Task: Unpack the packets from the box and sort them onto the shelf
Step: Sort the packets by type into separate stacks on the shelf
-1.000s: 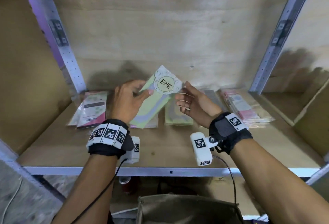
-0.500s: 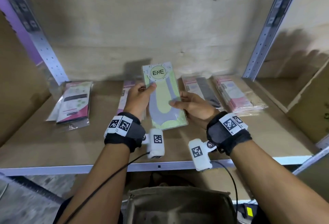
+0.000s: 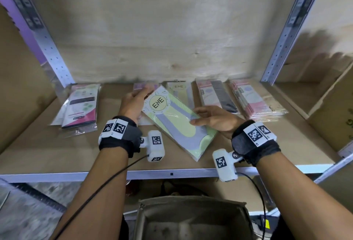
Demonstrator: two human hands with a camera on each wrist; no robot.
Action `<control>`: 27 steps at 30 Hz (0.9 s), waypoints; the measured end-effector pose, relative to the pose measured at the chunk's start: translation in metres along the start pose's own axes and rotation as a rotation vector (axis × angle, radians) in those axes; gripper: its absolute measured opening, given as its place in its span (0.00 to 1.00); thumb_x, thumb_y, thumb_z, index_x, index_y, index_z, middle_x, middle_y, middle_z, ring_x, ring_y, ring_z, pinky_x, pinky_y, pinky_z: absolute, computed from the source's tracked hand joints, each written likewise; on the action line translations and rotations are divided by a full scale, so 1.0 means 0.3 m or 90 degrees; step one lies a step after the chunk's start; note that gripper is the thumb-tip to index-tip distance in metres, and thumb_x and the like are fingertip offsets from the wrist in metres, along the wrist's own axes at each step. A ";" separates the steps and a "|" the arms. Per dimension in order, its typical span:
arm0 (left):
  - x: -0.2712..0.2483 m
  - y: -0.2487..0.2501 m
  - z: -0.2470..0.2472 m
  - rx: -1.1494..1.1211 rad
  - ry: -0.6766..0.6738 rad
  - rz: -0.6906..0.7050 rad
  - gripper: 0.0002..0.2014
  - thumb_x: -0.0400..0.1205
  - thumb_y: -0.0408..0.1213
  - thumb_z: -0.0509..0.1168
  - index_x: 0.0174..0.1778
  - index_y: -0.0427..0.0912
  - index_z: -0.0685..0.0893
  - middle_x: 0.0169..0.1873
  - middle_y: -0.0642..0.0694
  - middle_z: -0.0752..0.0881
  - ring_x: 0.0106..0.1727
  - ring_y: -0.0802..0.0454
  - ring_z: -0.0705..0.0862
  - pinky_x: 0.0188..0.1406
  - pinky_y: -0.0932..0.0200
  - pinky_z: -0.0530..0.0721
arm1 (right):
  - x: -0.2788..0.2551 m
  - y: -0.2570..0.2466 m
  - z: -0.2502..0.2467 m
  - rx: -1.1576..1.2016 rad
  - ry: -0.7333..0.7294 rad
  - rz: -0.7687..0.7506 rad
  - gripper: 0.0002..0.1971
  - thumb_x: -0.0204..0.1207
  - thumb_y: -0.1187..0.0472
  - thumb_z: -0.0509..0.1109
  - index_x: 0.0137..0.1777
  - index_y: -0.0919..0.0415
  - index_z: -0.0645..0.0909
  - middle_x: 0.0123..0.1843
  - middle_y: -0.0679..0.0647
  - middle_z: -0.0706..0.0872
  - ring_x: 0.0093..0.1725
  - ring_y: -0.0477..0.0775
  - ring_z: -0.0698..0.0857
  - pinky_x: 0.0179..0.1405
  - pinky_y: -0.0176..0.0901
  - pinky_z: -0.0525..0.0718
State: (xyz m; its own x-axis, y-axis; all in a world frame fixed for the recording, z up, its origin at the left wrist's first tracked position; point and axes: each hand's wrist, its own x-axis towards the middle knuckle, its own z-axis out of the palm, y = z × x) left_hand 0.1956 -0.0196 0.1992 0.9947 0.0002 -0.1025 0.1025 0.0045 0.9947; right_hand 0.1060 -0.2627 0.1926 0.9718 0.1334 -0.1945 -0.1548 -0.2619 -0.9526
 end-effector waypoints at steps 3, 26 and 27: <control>-0.007 -0.009 -0.009 0.092 -0.046 0.029 0.16 0.77 0.60 0.71 0.39 0.51 0.93 0.42 0.51 0.94 0.51 0.50 0.91 0.57 0.50 0.86 | -0.001 -0.001 0.013 -0.005 0.016 -0.013 0.12 0.74 0.61 0.78 0.49 0.43 0.82 0.43 0.30 0.91 0.47 0.30 0.89 0.44 0.20 0.82; -0.047 0.019 -0.085 -0.145 -0.095 -0.058 0.25 0.77 0.57 0.73 0.63 0.44 0.87 0.52 0.44 0.93 0.52 0.52 0.93 0.42 0.59 0.91 | -0.029 -0.028 0.031 0.104 -0.037 -0.051 0.07 0.85 0.68 0.63 0.59 0.65 0.81 0.50 0.65 0.85 0.44 0.66 0.79 0.35 0.48 0.81; -0.053 0.016 -0.074 -0.138 -0.113 -0.055 0.24 0.77 0.57 0.73 0.63 0.45 0.87 0.52 0.44 0.93 0.52 0.52 0.93 0.43 0.61 0.90 | -0.026 -0.029 0.037 0.156 -0.022 -0.049 0.08 0.85 0.70 0.62 0.56 0.64 0.82 0.47 0.66 0.85 0.41 0.65 0.79 0.34 0.49 0.81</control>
State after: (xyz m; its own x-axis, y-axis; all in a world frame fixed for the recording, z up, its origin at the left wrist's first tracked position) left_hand 0.1801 0.0028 0.2055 0.9687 -0.1849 -0.1656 0.2035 0.2102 0.9562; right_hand 0.0978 -0.2510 0.1999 0.9764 0.1778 -0.1225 -0.1224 -0.0113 -0.9924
